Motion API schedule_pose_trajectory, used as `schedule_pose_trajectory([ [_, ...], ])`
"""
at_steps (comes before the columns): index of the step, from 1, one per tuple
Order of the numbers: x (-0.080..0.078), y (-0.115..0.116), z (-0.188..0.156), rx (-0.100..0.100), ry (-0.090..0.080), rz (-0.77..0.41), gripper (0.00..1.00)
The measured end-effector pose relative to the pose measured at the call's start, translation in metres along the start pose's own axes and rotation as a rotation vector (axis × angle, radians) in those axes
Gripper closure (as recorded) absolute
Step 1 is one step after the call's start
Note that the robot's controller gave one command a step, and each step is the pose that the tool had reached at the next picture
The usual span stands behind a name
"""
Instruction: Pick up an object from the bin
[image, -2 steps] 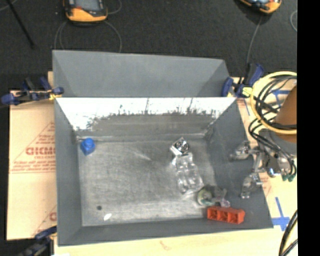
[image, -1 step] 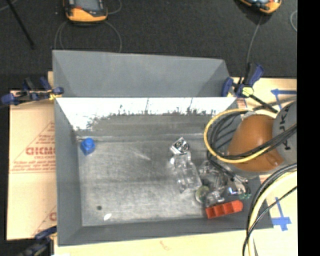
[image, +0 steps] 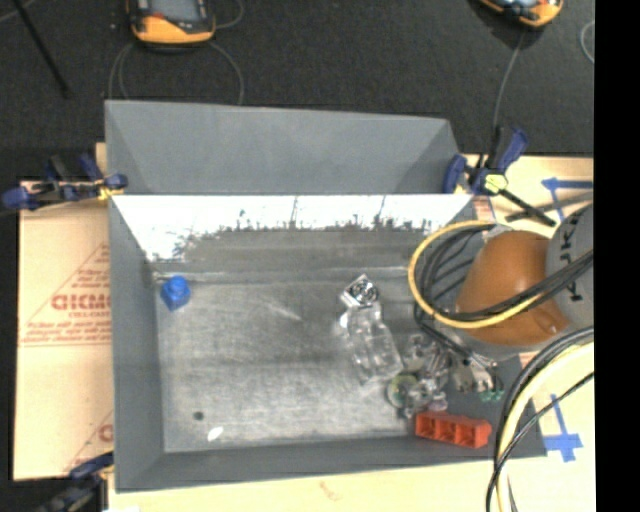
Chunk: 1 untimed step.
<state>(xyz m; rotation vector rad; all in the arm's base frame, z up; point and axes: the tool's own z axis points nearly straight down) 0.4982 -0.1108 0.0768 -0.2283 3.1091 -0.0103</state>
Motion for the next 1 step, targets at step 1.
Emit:
schedule_pose_trajectory([
  [1,-0.0190,0.0086,-0.1539,-0.005,0.011,-0.176,1.00],
])
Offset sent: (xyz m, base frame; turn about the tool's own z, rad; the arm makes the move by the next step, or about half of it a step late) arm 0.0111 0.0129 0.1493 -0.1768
